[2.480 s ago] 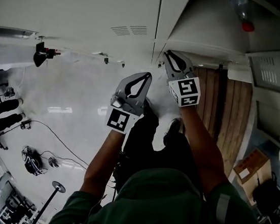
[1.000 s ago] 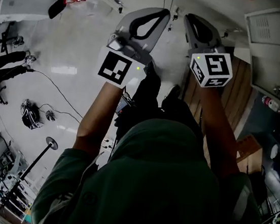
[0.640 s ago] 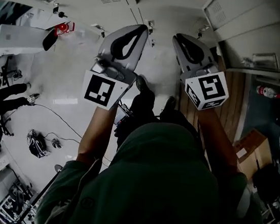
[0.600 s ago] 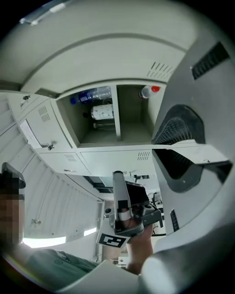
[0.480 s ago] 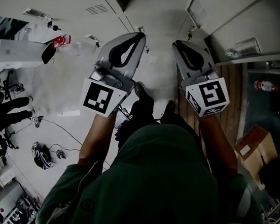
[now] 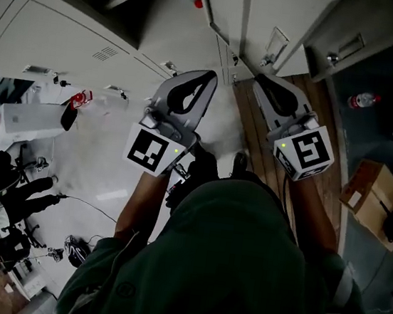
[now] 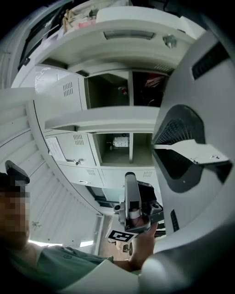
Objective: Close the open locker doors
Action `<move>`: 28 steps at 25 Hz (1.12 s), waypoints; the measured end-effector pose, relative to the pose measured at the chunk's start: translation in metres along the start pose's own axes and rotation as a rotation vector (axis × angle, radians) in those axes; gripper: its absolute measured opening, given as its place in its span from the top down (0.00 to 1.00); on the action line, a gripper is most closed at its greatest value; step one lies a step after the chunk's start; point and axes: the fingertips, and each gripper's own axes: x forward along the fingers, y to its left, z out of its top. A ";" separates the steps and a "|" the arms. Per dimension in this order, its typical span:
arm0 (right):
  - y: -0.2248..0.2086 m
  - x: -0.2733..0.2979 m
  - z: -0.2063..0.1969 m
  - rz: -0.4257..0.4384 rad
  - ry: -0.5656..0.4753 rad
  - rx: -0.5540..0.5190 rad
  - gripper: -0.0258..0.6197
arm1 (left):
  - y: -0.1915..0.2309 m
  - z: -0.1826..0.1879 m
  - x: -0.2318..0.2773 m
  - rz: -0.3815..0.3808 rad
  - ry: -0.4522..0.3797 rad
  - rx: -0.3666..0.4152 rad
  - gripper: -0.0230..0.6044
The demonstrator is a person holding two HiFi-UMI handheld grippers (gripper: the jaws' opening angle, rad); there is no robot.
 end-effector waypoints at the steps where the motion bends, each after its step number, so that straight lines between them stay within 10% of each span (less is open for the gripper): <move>1: -0.007 -0.007 0.001 -0.007 -0.007 0.002 0.91 | -0.006 0.000 0.006 -0.016 0.001 0.002 0.96; 28: -0.035 -0.008 0.028 0.136 -0.031 -0.043 0.82 | -0.017 -0.011 0.032 -0.081 0.059 -0.038 0.96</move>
